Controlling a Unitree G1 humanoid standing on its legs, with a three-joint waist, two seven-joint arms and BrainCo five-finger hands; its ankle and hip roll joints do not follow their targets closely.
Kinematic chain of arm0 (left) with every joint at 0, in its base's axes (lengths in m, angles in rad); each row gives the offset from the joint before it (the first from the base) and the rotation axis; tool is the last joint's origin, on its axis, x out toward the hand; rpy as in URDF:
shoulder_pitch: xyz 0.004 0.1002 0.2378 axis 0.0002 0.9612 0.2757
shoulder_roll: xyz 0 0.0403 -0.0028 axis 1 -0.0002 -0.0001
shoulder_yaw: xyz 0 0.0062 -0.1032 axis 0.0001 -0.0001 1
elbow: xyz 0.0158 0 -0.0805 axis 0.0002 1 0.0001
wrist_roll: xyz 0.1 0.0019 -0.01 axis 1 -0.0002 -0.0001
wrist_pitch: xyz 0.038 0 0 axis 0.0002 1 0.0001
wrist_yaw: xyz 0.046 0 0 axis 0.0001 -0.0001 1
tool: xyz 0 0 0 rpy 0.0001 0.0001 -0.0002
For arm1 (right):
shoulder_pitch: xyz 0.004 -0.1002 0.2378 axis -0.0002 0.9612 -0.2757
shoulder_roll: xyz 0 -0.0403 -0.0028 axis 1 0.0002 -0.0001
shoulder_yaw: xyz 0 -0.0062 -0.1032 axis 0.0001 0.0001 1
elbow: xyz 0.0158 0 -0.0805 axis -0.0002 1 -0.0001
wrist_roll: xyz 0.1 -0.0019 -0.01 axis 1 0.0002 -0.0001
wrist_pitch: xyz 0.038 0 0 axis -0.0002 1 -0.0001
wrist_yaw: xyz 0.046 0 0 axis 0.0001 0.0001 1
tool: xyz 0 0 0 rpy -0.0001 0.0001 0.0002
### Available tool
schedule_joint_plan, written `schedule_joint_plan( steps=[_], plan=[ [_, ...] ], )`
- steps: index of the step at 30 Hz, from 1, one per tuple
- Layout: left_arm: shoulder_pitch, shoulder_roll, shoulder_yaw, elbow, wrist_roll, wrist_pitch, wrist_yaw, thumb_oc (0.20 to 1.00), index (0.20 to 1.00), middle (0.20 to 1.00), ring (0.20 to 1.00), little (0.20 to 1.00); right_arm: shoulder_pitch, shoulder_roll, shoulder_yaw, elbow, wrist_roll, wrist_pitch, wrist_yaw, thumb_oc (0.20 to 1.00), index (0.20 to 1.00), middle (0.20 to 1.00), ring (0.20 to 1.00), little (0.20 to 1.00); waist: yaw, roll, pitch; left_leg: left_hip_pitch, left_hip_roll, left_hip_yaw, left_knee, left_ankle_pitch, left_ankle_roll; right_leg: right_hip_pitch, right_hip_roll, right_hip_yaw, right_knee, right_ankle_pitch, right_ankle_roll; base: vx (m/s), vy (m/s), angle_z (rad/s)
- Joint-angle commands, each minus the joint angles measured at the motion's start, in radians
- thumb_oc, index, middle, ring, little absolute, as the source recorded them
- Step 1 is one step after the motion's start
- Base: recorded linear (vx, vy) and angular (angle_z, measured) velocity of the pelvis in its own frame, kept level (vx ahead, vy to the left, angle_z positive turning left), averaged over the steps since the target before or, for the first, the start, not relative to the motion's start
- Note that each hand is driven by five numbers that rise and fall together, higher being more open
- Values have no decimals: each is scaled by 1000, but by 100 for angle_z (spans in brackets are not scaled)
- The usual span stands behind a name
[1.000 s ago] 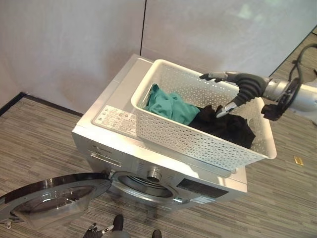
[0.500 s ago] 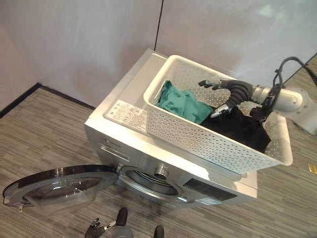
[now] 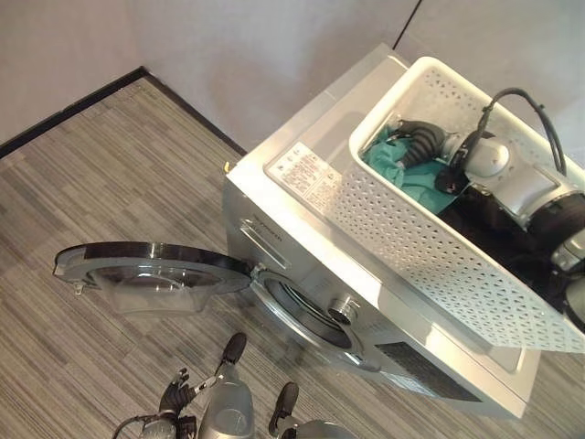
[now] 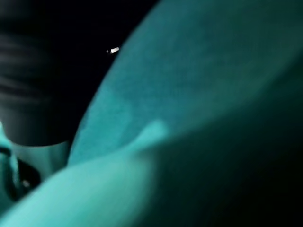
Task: Grab the laundry basket,head to the washer,open it,put in the laundry and shut it.
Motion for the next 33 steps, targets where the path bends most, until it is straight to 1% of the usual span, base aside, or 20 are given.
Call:
schedule_joint_plan(
  steps=[1, 2, 3, 7, 9, 12, 13, 14, 17, 18, 19, 20, 23, 24, 25, 26, 28, 29, 31, 33],
  plan=[
    [-18, 24, -28, 32, -39, -7, 10, 1000, 1000, 1000, 1000, 1000, 17, 3, 89, 20, -140, 66, 10, 843, 843, 843, 843, 843, 17, -23, -17, 9, 35, -2, 5, -78, -5, -65, -103, -13, 8, 41, 70, -12, -20, 9],
    [-20, 24, -25, 34, -43, -8, 13, 1000, 1000, 1000, 1000, 1000, 31, 17, 78, 32, -158, 64, 4, 555, 555, 555, 555, 555, 15, -23, -17, 8, 36, -1, 5, -78, -5, -64, -102, -13, 8, 40, 69, 0, 0, 0],
    [-24, 21, -10, 43, -56, -7, 20, 1000, 1000, 1000, 1000, 1000, 55, 39, 48, 56, -179, 67, -15, 200, 200, 200, 200, 200, 10, -23, -16, 9, 35, 4, 5, -79, -4, -66, -100, -9, 8, 40, 67, 0, 0, 0],
    [-30, 15, 8, 58, -74, -5, 29, 1000, 1000, 1000, 1000, 1000, 83, 64, -5, 61, -178, 64, -44, 200, 200, 200, 200, 200, -1, -22, -15, 15, 37, 11, 5, -82, -4, -65, -98, 0, 8, 42, 65, -15, 2, -4],
    [-31, 13, 18, 71, -77, -3, 35, 1000, 1000, 1000, 1000, 1000, 88, 82, -75, 109, -164, 65, -88, 200, 200, 200, 200, 200, -17, -17, -21, 24, 39, 19, 5, -85, -3, -64, -96, 10, 8, 43, 64, 0, 0, 0],
    [-29, 13, 26, 71, -80, -4, 40, 1000, 1000, 1000, 1000, 1000, 82, 84, -114, 117, -149, 68, -113, 200, 200, 200, 200, 200, -28, -12, -25, 32, 42, 26, 5, -89, -2, -62, -96, 18, 8, 44, 64, -4, 15, -4],
    [-25, 12, 33, 71, -83, -6, 47, 1000, 1000, 1000, 1000, 1000, 70, 60, -157, 79, -101, 59, -141, 200, 200, 200, 200, 200, -43, -7, -32, 42, 42, 34, 5, -92, 0, -60, -97, 27, 8, 47, 66, -9, 23, -10],
    [-25, 12, 33, 71, -83, -6, 47, 1000, 1000, 1000, 1000, 1000, 70, 60, -158, 78, -101, 59, -141, 200, 200, 200, 200, 200, -43, -7, -31, 43, 43, 35, 5, -92, 0, -59, -96, 28, 8, 46, 65, -6, 21, -17],
    [-15, 8, 42, 73, -80, -8, 48, 1000, 1000, 1000, 1000, 1000, 66, 7, -214, 0, -5, 35, -176, 200, 200, 200, 200, 200, -64, 0, -47, 58, 44, 46, 5, -99, 1, -53, -98, 37, 8, 47, 66, 13, 21, -14],
    [-11, 3, 43, 82, -71, -8, 49, 1000, 1000, 1000, 1000, 1000, 54, -43, -259, -69, 73, 4, -204, 200, 200, 200, 200, 200, -79, 7, -59, 71, 44, 57, 5, -105, 2, -48, -100, 42, 8, 46, 66, 11, 24, -9],
    [-11, 4, 42, 82, -70, -9, 49, 1000, 1000, 1000, 1000, 1000, 55, -44, -260, -70, 73, 5, -204, 200, 200, 200, 200, 200, -78, 7, -59, 71, 45, 57, 5, -106, 2, -47, -100, 42, 8, 46, 66, 15, 25, -11],
    [-9, 1, 42, 84, -68, -10, 48, 1000, 1000, 1000, 1000, 1000, 53, -68, -285, -94, 105, -10, -221, 200, 200, 200, 200, 200, -84, 10, -65, 77, 44, 61, 5, -108, 2, -43, -102, 44, 8, 46, 67, 13, 19, -15],
    [-4, -8, 41, 93, -63, -13, 50, 1000, 1000, 1000, 1000, 1000, 48, -132, -361, -170, 189, -57, -264, 200, 200, 200, 200, 200, -103, 20, -86, 95, 43, 69, 5, -117, 4, -33, -105, 49, 8, 43, 68, 29, 28, -12],
    [-6, -13, 41, 102, -53, -14, 55, 1000, 1000, 1000, 1000, 1000, 46, -162, -400, -234, 230, -85, -286, 200, 200, 200, 200, 200, -116, 26, -99, 108, 43, 75, 5, -124, 5, -26, -107, 56, 8, 41, 69, 25, 21, -5],
    [-6, -13, 40, 102, -53, -14, 55, 1000, 1000, 1000, 1000, 1000, 49, -162, -402, -235, 230, -85, -287, 200, 200, 200, 200, 200, -115, 26, -98, 109, 43, 75, 5, -124, 5, -25, -107, 56, 8, 41, 69, 45, 22, -6],
    [-3, -21, 39, 105, -45, -14, 54, 1000, 1000, 1000, 1000, 1000, 59, -187, -444, -282, 252, -108, -308, 200, 200, 200, 200, 200, -124, 32, -113, 120, 42, 83, 5, -130, 7, -17, -108, 61, 8, 39, 70, 31, 12, -10],
    [-1, -23, 37, 104, -44, -14, 56, 1000, 1000, 1000, 1000, 1000, 65, -196, -468, -300, 261, -119, -325, 200, 200, 200, 200, 200, -126, 33, -118, 125, 42, 85, 5, -134, 8, -14, -109, 63, 9, 38, 70, 36, 19, -16],
    [1, -33, 35, 104, -38, -13, 60, 1000, 1000, 1000, 1000, 1000, 89, -207, -529, -348, 277, -146, -358, 200, 200, 200, 200, 200, -136, 41, -129, 135, 41, 90, 5, -140, 11, -9, -111, 69, 9, 36, 71, 43, 35, -15],
    [2, -35, 37, 104, -37, -13, 63, 1000, 1000, 1000, 1000, 1000, 102, -211, -558, -371, 275, -155, -378, 200, 200, 200, 200, 200, -138, 43, -134, 141, 40, 95, 5, -143, 12, -6, -112, 72, 9, 35, 72, 28, 30, -9],
    [4, -41, 38, 104, -29, -12, 70, 1000, 1000, 1000, 1000, 1000, 140, -207, -621, -441, 267, -177, -405, 200, 200, 200, 200, 200, -145, 48, -141, 154, 40, 105, 5, -151, 16, -3, -114, 82, 10, 37, 74, 23, 37, -7]
  ],
)
